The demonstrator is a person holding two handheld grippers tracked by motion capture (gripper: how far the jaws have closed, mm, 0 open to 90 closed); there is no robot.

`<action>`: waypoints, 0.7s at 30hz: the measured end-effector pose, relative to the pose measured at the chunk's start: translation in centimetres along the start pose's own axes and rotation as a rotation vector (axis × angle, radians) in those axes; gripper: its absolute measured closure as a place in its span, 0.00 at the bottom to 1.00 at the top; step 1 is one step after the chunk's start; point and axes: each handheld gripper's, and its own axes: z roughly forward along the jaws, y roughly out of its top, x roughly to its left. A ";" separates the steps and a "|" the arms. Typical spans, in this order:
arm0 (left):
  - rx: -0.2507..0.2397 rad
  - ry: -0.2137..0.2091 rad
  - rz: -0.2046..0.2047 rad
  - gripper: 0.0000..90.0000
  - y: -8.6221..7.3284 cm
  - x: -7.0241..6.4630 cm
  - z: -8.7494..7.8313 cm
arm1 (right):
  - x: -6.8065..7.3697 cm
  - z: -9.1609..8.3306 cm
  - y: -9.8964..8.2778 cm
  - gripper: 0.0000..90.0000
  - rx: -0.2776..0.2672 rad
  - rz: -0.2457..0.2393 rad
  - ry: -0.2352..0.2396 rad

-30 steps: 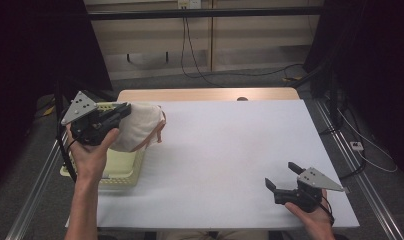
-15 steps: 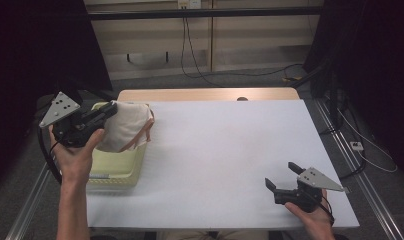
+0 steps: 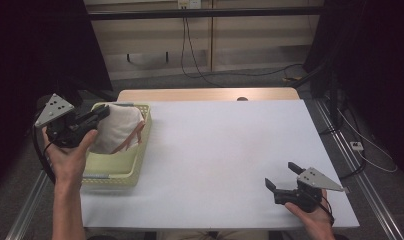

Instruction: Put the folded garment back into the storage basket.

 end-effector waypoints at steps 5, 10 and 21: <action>0.022 0.004 -0.009 0.97 -0.4 0.8 -0.2 | 0.0 0.0 0.0 0.05 0.000 0.000 0.000; 0.036 0.010 -0.019 0.97 -0.8 1.4 -0.2 | 0.0 0.0 0.0 0.05 0.000 0.001 0.001; 0.119 0.015 -0.039 0.97 -2.2 2.6 0.9 | 0.0 0.0 0.0 0.05 0.000 0.000 0.000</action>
